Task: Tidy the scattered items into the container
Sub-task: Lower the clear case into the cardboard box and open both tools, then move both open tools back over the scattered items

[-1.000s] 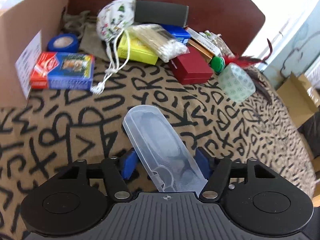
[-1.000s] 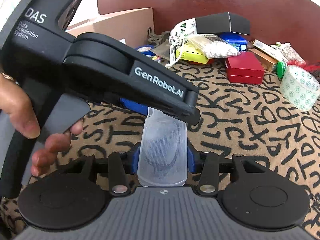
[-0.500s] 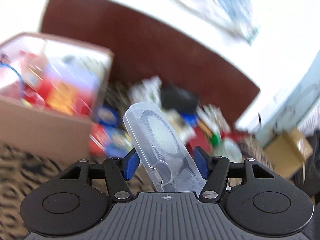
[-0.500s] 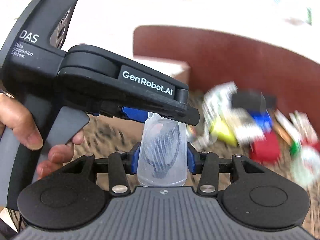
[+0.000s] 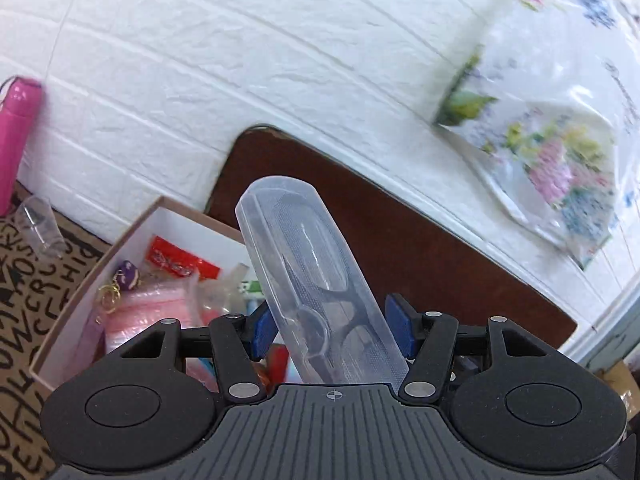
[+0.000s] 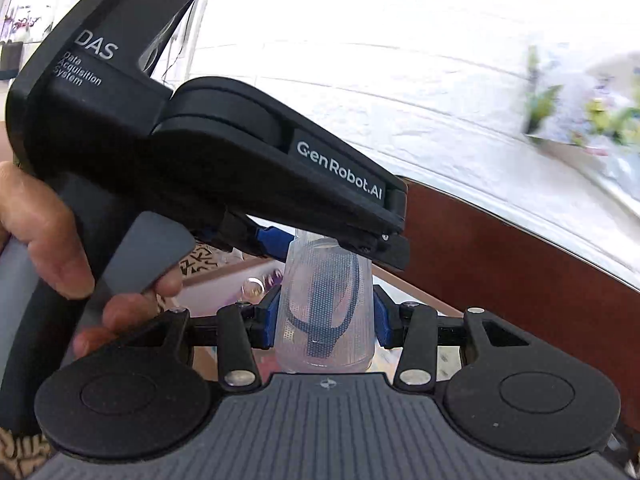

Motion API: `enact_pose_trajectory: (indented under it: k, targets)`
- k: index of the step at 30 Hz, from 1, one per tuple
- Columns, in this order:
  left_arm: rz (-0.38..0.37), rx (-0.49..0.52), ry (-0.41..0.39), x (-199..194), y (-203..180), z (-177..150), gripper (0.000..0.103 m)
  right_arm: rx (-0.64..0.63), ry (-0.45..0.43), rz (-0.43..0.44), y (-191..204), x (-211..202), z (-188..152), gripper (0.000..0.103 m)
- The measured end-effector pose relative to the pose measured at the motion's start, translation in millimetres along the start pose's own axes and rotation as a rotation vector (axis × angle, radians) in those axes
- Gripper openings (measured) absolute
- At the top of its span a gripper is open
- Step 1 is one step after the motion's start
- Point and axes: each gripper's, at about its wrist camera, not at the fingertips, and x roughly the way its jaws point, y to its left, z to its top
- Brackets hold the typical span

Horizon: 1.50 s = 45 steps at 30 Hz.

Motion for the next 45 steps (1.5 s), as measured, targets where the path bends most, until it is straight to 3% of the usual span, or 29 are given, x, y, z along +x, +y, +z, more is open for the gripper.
enact_pose_trajectory:
  k: [4, 10, 13, 14, 15, 17, 19, 22, 26, 28, 34, 36, 38, 45]
  targets:
    - [-0.007, -0.057, 0.029, 27.2, 34.5, 13.0, 0.059, 0.013, 0.032, 0.022, -1.2, 39.1, 5.2, 0.049]
    - [0.000, -0.066, 0.065, 57.0, 66.1, 20.1, 0.060, 0.005, 0.072, 0.028, -5.5, 81.5, 3.7, 0.050]
    - [0.034, -0.063, 0.085, 74.7, 79.5, 24.3, 0.081, -0.015, 0.098, 0.017, -6.0, 103.9, 2.6, 0.050]
    - [0.070, -0.056, 0.096, 79.7, 84.7, 25.4, 0.095, -0.047, 0.128, 0.000, -4.8, 113.5, 1.2, 0.062]
    - [0.116, -0.053, 0.091, 81.8, 90.6, 26.3, 0.100, -0.075, 0.175, -0.021, -4.4, 122.4, -0.7, 0.071]
    - [0.160, -0.062, 0.062, 77.3, 103.8, 27.8, 0.100, -0.106, 0.200, -0.031, -6.6, 125.1, -8.1, 0.073]
    - [0.120, -0.087, 0.057, 70.7, 118.7, 31.8, 0.100, -0.096, 0.197, -0.001, -11.9, 119.4, -14.7, 0.072]
    - [0.123, -0.135, 0.058, 66.2, 132.3, 34.7, 0.100, -0.075, 0.220, 0.013, -18.5, 115.6, -21.3, 0.065]
    - [0.116, -0.100, 0.066, 63.5, 128.8, 32.6, 0.100, -0.054, 0.262, 0.028, -16.1, 114.1, -25.0, 0.037]
    - [0.115, -0.084, 0.074, 63.7, 125.0, 29.8, 0.100, -0.048, 0.266, 0.033, -15.8, 115.2, -24.2, 0.030]
    - [0.129, -0.083, 0.080, 62.1, 124.1, 26.4, 0.102, -0.036, 0.263, 0.033, -10.4, 126.0, -19.0, 0.028]
    - [0.139, -0.081, 0.080, 60.4, 123.6, 25.2, 0.103, -0.014, 0.250, 0.011, -12.9, 124.9, -18.8, 0.034]
    - [0.143, -0.076, 0.082, 57.8, 121.5, 23.4, 0.103, 0.003, 0.240, 0.012, -14.2, 118.6, -18.1, 0.059]
    - [0.114, -0.026, 0.077, 40.0, 92.9, 10.6, 0.103, 0.015, 0.115, -0.050, -6.9, 70.3, -9.8, 0.093]
